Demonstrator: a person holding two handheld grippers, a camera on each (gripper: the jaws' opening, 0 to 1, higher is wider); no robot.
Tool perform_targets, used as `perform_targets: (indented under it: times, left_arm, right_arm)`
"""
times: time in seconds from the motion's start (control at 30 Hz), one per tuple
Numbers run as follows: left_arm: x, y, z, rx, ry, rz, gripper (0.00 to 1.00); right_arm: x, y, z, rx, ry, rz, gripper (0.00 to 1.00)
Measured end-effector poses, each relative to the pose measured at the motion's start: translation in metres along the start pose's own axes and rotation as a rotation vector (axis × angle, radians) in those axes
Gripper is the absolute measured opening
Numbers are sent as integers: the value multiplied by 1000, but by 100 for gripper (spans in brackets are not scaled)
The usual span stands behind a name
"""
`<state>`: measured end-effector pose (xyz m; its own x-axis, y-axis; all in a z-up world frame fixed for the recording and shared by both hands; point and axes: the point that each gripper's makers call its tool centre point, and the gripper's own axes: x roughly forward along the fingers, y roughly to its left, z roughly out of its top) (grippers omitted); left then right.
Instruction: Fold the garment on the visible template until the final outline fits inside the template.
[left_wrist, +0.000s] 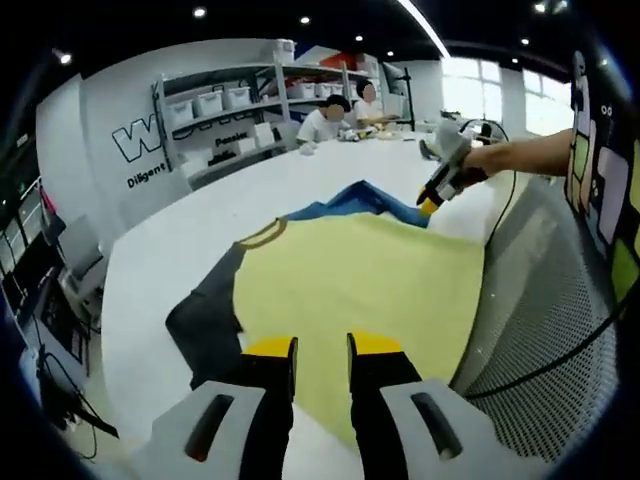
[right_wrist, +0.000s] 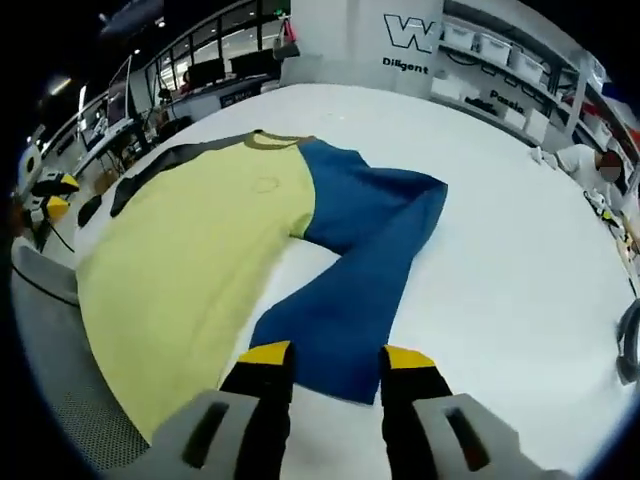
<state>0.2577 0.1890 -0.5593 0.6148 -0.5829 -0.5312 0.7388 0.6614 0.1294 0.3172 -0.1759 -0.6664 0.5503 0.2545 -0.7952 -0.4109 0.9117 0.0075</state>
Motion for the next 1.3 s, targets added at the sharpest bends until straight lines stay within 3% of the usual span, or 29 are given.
perform_targets:
  times: [0.1,0.27,0.37,0.47,0.5,0.63,0.73,0.77,0.83,0.93,1.1,1.3]
  left_arm:
    - [-1,2,5,-4,-16,13,17]
    - [-1,7,12,-18,-49,40,18]
    - [-2,9,15,-29,-69,60,17]
    - [-1,8,18,-41,-81,63,17]
    - [0,8,18,-41,-81,65,18]
    - [0,7,17,-54,-79,70,18]
    - [-1,5,14,-35,-62,69,18]
    - [-1,6,13,-33,-58,70,18]
    - [-1,6,12,-31,-55,68,17]
    - [-1,9,12,-39,-58,80,18]
    - [0,11,12,-24,-56,81,21]
    - [1,14,9,-25,-34,76,25]
  right_arm:
    - [3,0,-8,-35,35,-14,27]
    - [3,0,-5,-3,16,1,23]
    - [3,-3,-5,1,17,-15,15]
    - [3,-9,-7,-41,55,-49,0]
    - [4,-12,-6,-65,49,-66,0]
    - [0,-22,-8,129,20,-94,0]
    - [-12,-41,3,242,-96,-124,0]
    - [-24,-58,14,368,-193,-148,0]
    - [-39,-75,24,426,-275,-178,0]
    - [-60,-95,36,463,-344,-198,0]
    - [-81,-116,57,583,-456,-153,0]
    - [-102,-144,79,628,-537,-183,0]
